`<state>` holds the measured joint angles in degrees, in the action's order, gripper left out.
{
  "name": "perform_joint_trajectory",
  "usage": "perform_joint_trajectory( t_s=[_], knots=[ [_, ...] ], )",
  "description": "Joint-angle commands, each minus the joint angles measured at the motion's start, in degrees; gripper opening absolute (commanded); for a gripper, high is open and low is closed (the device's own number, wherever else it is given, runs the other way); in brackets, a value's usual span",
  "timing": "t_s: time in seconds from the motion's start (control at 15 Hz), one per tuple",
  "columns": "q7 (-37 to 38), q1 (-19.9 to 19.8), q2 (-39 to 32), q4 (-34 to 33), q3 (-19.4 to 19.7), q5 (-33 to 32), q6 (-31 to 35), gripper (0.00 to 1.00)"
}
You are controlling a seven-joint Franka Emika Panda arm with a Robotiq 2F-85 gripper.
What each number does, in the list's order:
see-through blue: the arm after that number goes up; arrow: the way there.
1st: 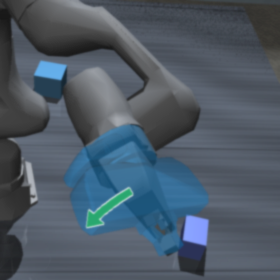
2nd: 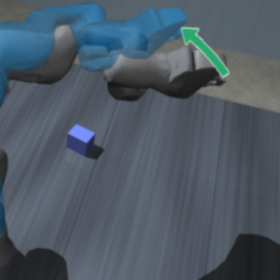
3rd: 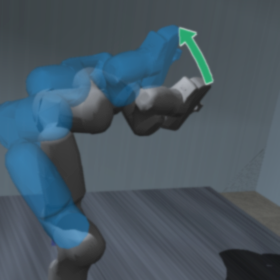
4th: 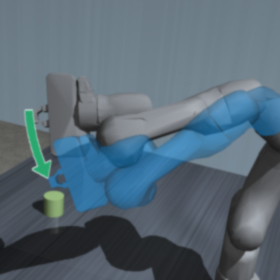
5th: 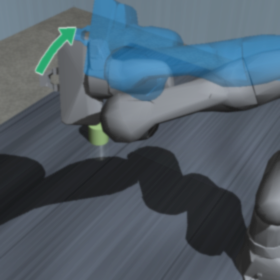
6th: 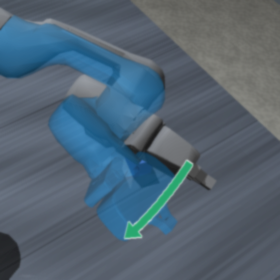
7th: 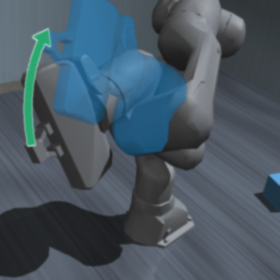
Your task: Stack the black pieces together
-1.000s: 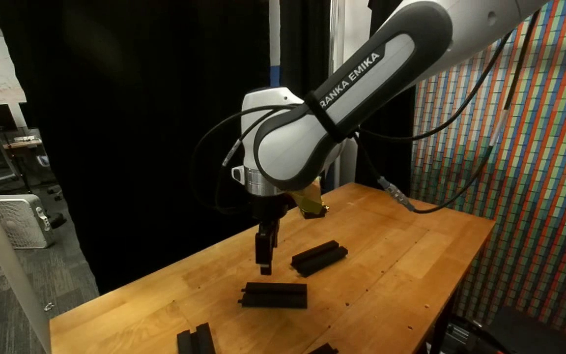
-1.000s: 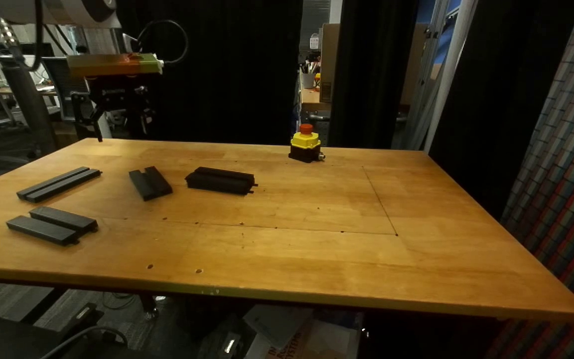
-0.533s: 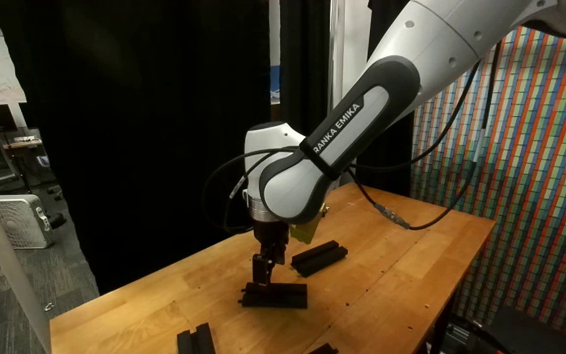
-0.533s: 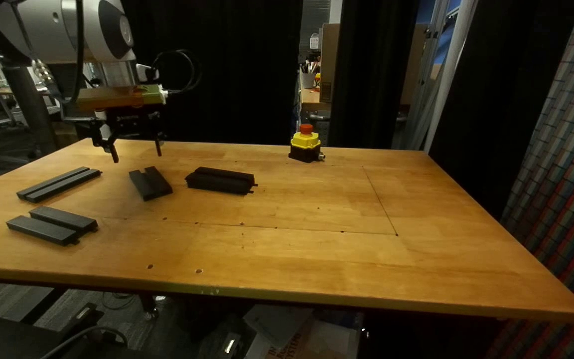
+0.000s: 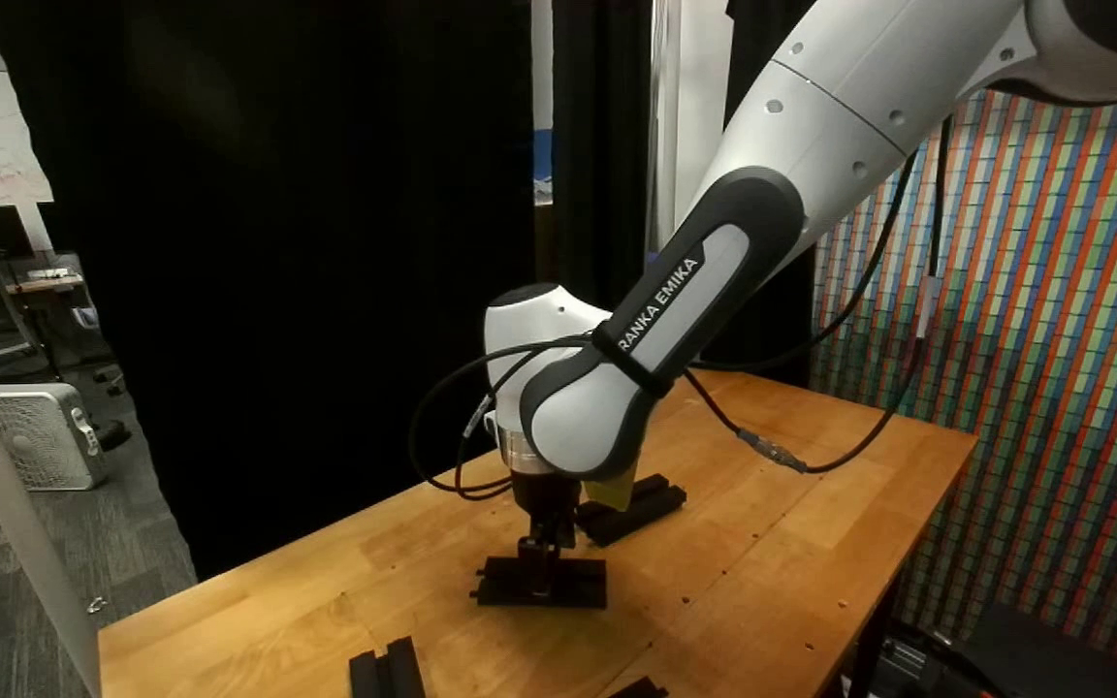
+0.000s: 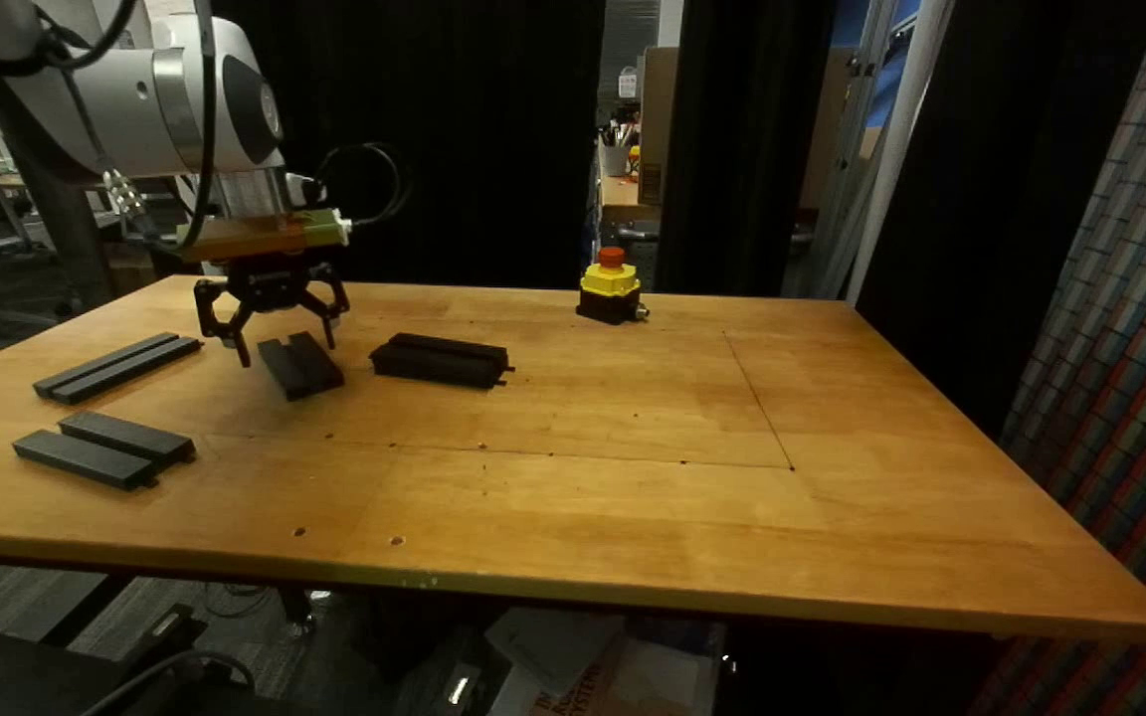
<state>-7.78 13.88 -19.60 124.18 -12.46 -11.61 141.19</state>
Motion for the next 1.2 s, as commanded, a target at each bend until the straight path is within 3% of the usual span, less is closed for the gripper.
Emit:
perform_joint_trajectory(
  t_s=[0.0, 1.13],
  knots=[
    [-3.88, -0.05, -0.14, -0.23, -0.04, -1.85, 1.36, 1.00],
    [-10.93, -1.65, -4.12, -1.24, 0.27, -3.53, 4.86, 1.00]
  ],
)
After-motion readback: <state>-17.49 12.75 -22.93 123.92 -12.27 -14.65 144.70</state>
